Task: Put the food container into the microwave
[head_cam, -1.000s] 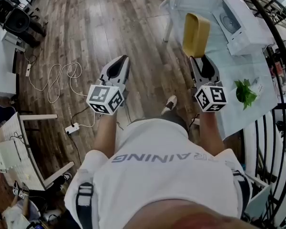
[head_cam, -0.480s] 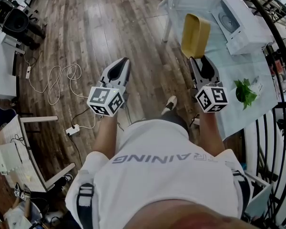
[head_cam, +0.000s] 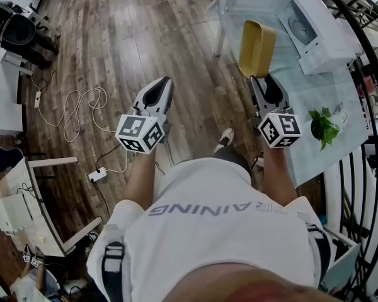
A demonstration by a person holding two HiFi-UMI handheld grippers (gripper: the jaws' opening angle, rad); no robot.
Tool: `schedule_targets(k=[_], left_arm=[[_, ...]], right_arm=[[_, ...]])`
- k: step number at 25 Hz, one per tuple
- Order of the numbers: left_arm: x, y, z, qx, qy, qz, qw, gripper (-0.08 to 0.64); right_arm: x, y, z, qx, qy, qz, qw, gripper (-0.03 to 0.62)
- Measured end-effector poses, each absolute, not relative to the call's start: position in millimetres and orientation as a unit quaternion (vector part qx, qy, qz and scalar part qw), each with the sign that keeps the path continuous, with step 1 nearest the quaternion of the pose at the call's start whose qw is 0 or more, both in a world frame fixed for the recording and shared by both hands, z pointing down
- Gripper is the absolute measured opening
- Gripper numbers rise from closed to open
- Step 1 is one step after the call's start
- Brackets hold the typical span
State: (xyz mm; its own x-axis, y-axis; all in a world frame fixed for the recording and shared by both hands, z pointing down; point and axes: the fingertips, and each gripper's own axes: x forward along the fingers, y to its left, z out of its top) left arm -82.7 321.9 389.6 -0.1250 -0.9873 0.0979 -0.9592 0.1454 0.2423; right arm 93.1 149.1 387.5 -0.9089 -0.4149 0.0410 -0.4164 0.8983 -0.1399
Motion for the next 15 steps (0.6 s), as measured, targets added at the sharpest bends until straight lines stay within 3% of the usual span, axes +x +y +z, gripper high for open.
schedule_targets(k=[15], left_arm=[[-102,216,378,0.659,-0.741,-0.062,0.117,0.049]], right_arm=[[73,49,378,0.218,-0.973,0.07,0.013,0.207]])
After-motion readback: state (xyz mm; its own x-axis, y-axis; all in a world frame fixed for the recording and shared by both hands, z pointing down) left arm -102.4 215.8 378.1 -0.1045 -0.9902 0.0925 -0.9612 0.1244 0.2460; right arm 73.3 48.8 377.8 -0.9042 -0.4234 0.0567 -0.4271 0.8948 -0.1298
